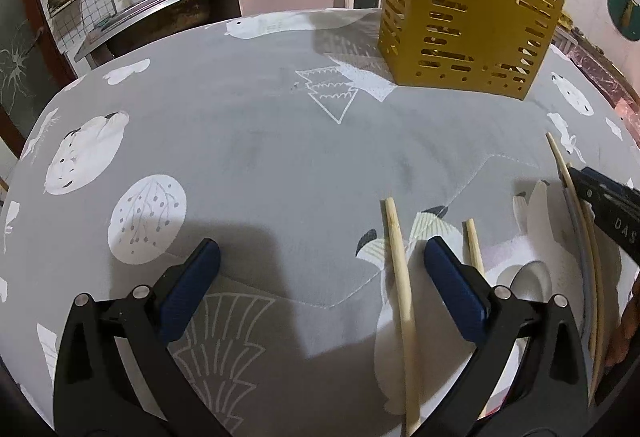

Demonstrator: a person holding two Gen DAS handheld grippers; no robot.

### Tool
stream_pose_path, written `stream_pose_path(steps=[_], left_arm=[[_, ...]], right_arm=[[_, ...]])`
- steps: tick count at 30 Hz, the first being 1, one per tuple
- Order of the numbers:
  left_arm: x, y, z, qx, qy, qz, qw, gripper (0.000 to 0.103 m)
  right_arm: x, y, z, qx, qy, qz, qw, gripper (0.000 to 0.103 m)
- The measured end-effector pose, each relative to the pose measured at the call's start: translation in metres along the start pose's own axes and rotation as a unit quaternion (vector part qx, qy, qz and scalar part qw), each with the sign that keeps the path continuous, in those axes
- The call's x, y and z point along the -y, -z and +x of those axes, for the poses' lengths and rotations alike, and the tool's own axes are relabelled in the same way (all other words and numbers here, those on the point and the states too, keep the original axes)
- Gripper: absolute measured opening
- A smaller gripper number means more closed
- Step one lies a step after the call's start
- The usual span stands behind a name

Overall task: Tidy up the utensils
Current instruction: 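Grasp a wooden chopstick with the right tool while the left tool grasps another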

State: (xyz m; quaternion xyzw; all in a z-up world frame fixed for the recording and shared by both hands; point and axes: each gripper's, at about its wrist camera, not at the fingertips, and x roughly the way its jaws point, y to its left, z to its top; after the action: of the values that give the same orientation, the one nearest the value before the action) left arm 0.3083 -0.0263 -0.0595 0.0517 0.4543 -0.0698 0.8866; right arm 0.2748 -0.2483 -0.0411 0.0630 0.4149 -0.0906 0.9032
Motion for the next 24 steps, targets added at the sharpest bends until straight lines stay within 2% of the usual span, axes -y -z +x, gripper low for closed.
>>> stream_pose_path(steps=[5, 8, 13, 17, 20, 24], left_arm=[[0.008, -0.003, 0.001, 0.005, 0.000, 0.010, 0.9999, 0.098], [0.015, -0.002, -0.003, 0.015, 0.005, 0.025, 0.9996, 0.085], [0.032, 0.004, -0.012, 0.029, 0.012, 0.055, 0.9980, 0.044], [0.042, 0.006, -0.015, 0.024, 0.006, 0.061, 0.9978, 0.029], [0.043, 0.003, -0.015, 0.014, 0.008, 0.059, 0.9981, 0.027], [0.037, -0.004, -0.012, 0.000, 0.015, 0.038, 0.9992, 0.016]], right_arm=[[0.002, 0.000, 0.001, 0.000, -0.003, 0.002, 1.000, 0.031], [0.003, -0.001, 0.001, 0.000, -0.004, 0.003, 1.000, 0.031], [0.003, -0.001, 0.001, 0.001, -0.003, 0.002, 1.000, 0.031], [0.003, -0.001, 0.001, 0.000, -0.004, 0.003, 1.000, 0.031], [0.004, -0.003, 0.002, -0.003, -0.008, 0.005, 1.000, 0.030], [0.005, -0.009, 0.007, -0.009, -0.013, 0.004, 1.000, 0.016]])
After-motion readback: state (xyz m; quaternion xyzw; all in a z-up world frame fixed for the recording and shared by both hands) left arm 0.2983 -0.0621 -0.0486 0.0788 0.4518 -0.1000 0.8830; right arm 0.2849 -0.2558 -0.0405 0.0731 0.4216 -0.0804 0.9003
